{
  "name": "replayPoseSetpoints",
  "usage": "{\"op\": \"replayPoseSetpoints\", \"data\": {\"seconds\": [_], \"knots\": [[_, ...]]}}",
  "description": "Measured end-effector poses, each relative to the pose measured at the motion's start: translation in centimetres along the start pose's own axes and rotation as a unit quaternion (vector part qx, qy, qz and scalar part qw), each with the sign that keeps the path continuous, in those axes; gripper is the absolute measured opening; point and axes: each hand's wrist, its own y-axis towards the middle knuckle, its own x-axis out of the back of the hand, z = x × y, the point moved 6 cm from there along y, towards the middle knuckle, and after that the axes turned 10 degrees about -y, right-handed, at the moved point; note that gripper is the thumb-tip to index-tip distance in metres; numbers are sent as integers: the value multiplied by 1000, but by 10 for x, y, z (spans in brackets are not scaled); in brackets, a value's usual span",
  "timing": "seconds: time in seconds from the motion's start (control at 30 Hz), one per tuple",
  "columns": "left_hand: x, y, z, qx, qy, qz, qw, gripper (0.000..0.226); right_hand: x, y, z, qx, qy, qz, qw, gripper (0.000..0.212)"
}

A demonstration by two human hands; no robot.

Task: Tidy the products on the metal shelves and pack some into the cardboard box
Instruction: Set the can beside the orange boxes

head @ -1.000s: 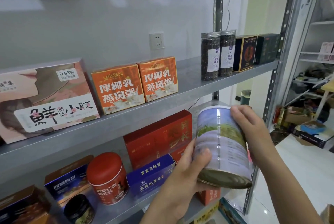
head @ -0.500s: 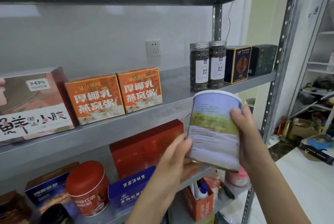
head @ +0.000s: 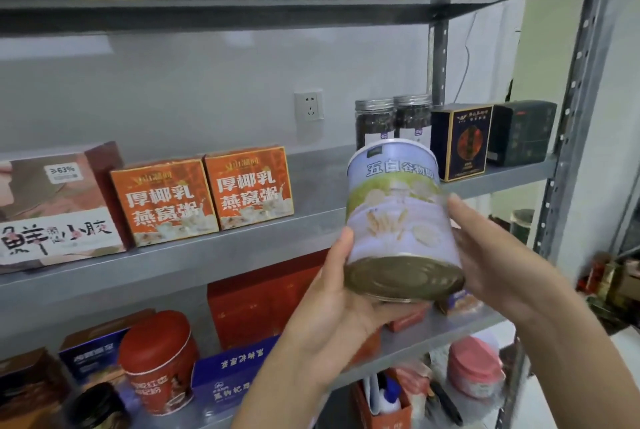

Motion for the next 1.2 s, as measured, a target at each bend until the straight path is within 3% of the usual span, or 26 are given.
{"op": "replayPoseSetpoints", "data": {"seconds": [0.1, 0.17, 0.23, 0.3, 0.43, 0.53, 0.63, 0.77, 0.9, 1.03, 1.13, 1.2], "knots": [[-13, 9, -3, 18, -20, -48, 998, 73, 6, 6, 3, -32, -69, 8, 997, 59], [-10, 15, -12, -21, -7, -102, 995, 57, 7, 11, 2, -53, -85, 27, 995, 57], [-14, 13, -12, 17, -27, -92, 995, 61, 8, 13, 2, -67, -85, 47, 993, 59], [-13, 8, -6, 56, -9, -78, 995, 75, 9, 14, 4, -68, -66, 69, 993, 64], [-2, 1, -17, -39, 166, -66, 983, 54, 5, 16, 14, -5, -6, 129, 992, 89], [-4, -2, -26, -59, 269, -91, 957, 52, 4, 15, 19, 56, 10, 94, 994, 102], [-5, -5, -35, -79, 314, -100, 941, 61, -2, 13, 19, 94, 10, 75, 993, 109], [-6, -7, -52, -128, 320, -94, 934, 51, -17, 13, 21, 119, -57, 93, 987, 97], [-1, -7, -66, -141, 342, -98, 924, 53, -31, 15, 19, 102, -135, 98, 981, 120], [-4, -10, -75, -126, 382, -79, 912, 55, -41, 17, 21, 167, -167, 45, 971, 128], [-16, -17, -104, -145, 432, -66, 888, 43, -41, 20, 25, 205, -161, 8, 965, 138], [-16, -21, -144, -244, 494, -114, 827, 40, -43, 23, 29, 235, -147, -15, 961, 136]]}}
